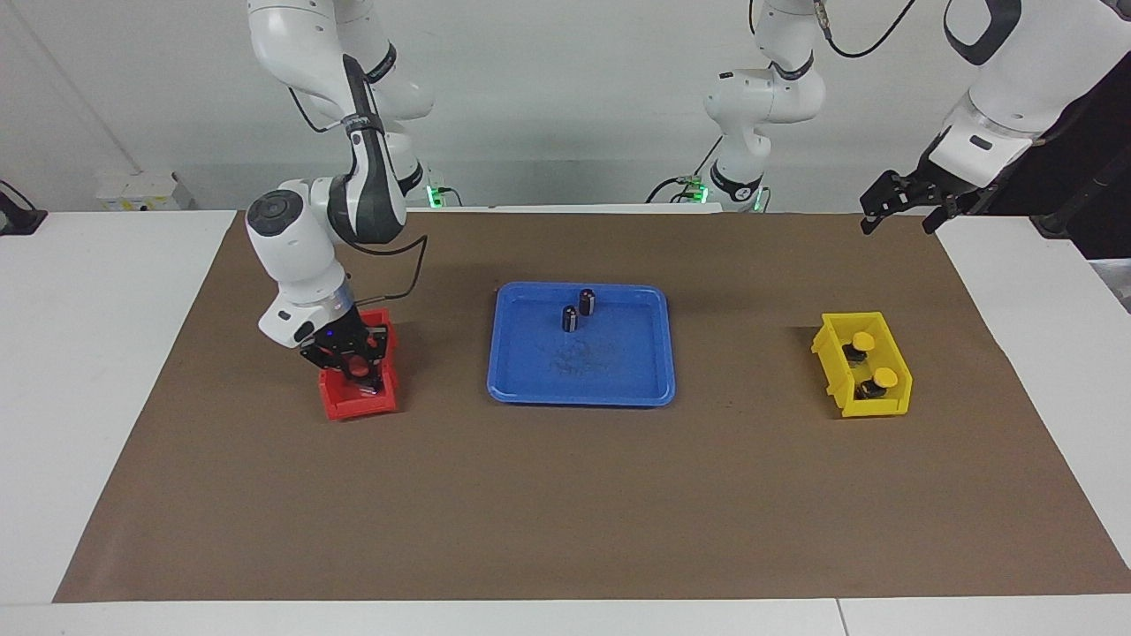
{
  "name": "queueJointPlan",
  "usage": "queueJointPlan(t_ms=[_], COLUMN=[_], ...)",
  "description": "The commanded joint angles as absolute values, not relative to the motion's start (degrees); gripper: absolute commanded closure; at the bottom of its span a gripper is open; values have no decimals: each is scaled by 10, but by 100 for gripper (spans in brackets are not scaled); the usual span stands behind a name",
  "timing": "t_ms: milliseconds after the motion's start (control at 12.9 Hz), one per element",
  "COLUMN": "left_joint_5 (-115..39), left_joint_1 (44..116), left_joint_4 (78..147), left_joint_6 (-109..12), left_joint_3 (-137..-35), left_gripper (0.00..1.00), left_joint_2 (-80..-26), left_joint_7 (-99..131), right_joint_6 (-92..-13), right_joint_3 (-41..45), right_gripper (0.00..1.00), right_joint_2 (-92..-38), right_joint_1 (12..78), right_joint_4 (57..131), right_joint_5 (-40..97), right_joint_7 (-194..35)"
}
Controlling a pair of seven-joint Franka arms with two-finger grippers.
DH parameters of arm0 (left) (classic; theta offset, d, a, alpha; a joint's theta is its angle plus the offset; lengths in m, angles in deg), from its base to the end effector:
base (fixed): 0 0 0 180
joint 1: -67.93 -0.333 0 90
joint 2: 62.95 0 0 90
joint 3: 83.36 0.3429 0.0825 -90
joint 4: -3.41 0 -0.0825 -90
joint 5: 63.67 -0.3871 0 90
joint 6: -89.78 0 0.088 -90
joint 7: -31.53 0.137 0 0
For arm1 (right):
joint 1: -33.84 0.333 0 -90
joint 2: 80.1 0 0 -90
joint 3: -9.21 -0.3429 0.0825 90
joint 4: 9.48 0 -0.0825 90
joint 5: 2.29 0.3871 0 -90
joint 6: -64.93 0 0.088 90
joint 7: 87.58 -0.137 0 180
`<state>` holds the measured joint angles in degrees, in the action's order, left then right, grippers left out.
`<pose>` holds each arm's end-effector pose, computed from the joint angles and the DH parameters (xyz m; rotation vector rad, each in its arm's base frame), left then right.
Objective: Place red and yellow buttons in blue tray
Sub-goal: 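Reach the right gripper into the red crate and grasp a red button, then carry the red button to the tray while the left gripper grasps a yellow button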
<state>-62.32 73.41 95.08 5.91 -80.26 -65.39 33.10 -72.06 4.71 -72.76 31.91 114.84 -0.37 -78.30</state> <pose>0.5280 -0.0247 0.6222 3.1111 -0.1097 -0.1461 0.5694 0.0261 0.3389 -3.0967 -0.2830 -0.1480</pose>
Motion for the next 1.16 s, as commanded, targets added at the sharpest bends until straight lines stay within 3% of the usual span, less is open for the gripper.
queueJointPlan(t_ms=[0, 232, 465, 697, 1084], left_joint_5=[-636, -636, -635, -634, -634], left_joint_1=[732, 704, 680, 673, 669], left_joint_4=[966, 981, 1060, 1114, 1125], left_joint_6=[50, -8, -139, -284, -366], left_joint_3=[-803, -803, -803, -803, -803], left_gripper=[0, 5, 15, 32, 39], left_joint_2=[-669, -669, -655, -586, -519], left_joint_7=[327, 365, 369, 367, 368], right_joint_6=[-644, -517, -406, -448, -551], right_joint_3=[44, 43, 42, 42, 42], right_gripper=[78, 78, 77, 77, 77], right_joint_2=[-729, -728, -693, -675, -636], right_joint_1=[309, 318, 372, 459, 602], right_joint_4=[1095, 992, 866, 851, 877], right_joint_5=[7, 7, 6, 5, -6], right_joint_7=[-765, -783, -902, -1075, -1297])
